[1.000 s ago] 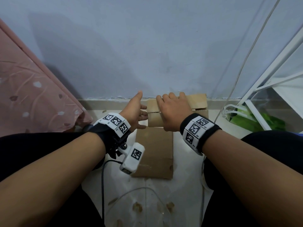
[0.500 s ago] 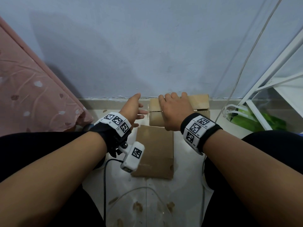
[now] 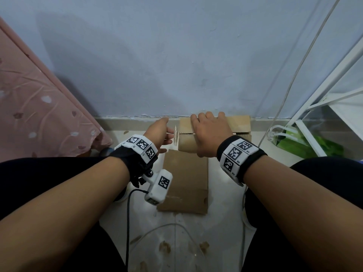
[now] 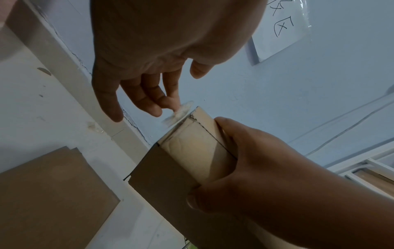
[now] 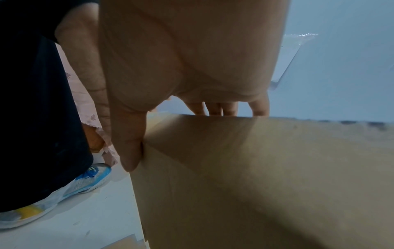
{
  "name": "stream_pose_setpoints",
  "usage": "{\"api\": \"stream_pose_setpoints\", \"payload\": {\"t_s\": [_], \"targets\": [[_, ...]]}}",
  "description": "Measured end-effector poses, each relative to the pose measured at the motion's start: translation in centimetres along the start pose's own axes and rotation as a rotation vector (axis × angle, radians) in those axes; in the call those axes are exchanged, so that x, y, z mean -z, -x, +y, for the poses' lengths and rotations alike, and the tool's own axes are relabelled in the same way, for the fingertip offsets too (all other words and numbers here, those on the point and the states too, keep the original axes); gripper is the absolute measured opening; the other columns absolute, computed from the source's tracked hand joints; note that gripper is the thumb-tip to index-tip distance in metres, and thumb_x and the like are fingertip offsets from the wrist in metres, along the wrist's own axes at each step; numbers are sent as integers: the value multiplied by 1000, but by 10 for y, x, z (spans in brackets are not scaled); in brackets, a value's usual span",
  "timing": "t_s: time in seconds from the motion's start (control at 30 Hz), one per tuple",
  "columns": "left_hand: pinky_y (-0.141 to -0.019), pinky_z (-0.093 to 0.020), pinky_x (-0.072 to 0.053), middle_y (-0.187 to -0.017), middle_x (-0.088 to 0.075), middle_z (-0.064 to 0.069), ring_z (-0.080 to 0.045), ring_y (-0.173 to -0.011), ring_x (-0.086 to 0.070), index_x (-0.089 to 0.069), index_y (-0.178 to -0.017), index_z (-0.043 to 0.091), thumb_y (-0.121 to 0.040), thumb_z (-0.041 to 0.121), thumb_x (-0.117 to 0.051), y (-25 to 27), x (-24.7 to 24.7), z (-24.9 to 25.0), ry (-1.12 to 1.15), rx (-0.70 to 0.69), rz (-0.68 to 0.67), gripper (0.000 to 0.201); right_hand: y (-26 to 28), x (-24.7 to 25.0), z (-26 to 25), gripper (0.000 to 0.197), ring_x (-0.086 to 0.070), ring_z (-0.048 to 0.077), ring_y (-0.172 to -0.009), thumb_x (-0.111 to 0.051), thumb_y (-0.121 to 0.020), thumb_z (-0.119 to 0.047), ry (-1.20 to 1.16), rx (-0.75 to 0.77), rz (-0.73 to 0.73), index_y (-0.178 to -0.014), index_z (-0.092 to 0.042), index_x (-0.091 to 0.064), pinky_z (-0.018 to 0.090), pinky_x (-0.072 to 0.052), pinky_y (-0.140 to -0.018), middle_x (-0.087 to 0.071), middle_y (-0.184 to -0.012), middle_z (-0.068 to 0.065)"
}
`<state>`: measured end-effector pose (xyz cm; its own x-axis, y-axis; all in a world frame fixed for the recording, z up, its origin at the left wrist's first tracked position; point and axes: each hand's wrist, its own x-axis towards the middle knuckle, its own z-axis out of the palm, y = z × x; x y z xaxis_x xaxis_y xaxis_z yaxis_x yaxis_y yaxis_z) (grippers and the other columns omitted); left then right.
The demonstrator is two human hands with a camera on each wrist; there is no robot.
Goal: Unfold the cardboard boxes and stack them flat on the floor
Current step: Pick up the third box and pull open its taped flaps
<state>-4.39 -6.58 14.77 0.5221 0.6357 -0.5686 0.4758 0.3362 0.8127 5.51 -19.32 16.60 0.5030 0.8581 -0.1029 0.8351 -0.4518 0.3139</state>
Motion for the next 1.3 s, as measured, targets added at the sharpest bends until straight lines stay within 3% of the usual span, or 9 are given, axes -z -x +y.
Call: {"api": "stream_pose_setpoints", "payload": {"t_s": [0.3, 0.43, 0.53, 0.67, 0.8, 0.97, 1.13, 1.2, 1.3], "targets": [[-81, -38, -49, -73, -62, 0, -20, -78, -62, -57, -74, 18, -98, 42, -53, 1, 0, -1, -39, -11, -35, 34, 0, -1, -1, 96, -48, 26, -119, -78, -69, -47, -25, -2, 7, -145, -14, -30, 49, -37, -100, -51, -131, 5], [-89, -44, -57, -76, -61, -11, -25, -74, -61, -60, -84, 7, -98, 12, -60, 2, -3, -2, -9, -48, -53, 15, 0, -1, -1, 97, -48, 26, -119, -79, -68, -46, -21, -4, 3, -146, -13, -30, 50, -37, -100, -51, -131, 5], [-73, -40, -62, -77, -64, -12, -26, -66, -64, -59, -91, 4, -94, -4, -62, 2, -2, -3, 22, -94, -43, 9, 1, 0, 0, 97, -48, 26, -120, -78, -69, -45, -11, -6, -2, -146, -13, -29, 50, -37, -100, -51, -132, 5], [-59, -32, -56, -63, -57, -9, -21, -51, -56, -55, -87, 7, -99, 7, -57, 2, -2, 0, 62, -77, 32, 12, 1, 0, 0, 95, -48, 26, -118, -77, -68, -45, -37, -9, 2, -144, -14, -30, 49, -37, -98, -51, -129, 4], [-61, -33, -59, -65, -48, -6, -18, -50, -46, -56, -85, 10, -98, 28, -64, -1, -2, 1, 106, -76, 112, 23, 2, -1, -2, 97, -47, 26, -119, -77, -68, -45, -34, -5, -5, -146, -13, -29, 50, -37, -99, -51, -130, 4], [-63, -32, -61, -68, -51, -8, -18, -58, -54, -58, -83, 7, -97, 30, -66, -10, 0, 0, 153, -137, 96, 29, 1, -1, -2, 97, -47, 26, -121, -77, -68, -45, -35, -5, -11, -146, -13, -29, 49, -37, -99, -50, -131, 4], [-41, -19, -32, -67, -40, -2, -16, -50, -34, -59, -131, 7, -93, 34, -70, -13, 2, -2, 54, -185, 122, 48, 1, -1, -3, 97, -47, 26, -121, -76, -70, -44, -38, -1, -13, -147, -13, -28, 50, -37, -99, -50, -132, 5], [-43, -19, -25, -65, -36, -1, -16, -47, -30, -61, -107, 20, -91, 40, -67, -13, 2, 1, -3, -188, 112, 26, 0, -2, -4, 97, -47, 26, -122, -76, -70, -45, -36, 2, -13, -148, -13, -28, 49, -38, -99, -50, -133, 5], [-44, -20, -25, -62, -35, -1, -17, -44, -31, -43, -79, 19, -90, 50, -60, -11, 4, 4, -8, -154, 111, 37, 0, -2, -4, 96, -47, 26, -121, -77, -70, -44, -38, 7, -17, -147, -13, -29, 49, -38, -99, -50, -133, 5]]}}
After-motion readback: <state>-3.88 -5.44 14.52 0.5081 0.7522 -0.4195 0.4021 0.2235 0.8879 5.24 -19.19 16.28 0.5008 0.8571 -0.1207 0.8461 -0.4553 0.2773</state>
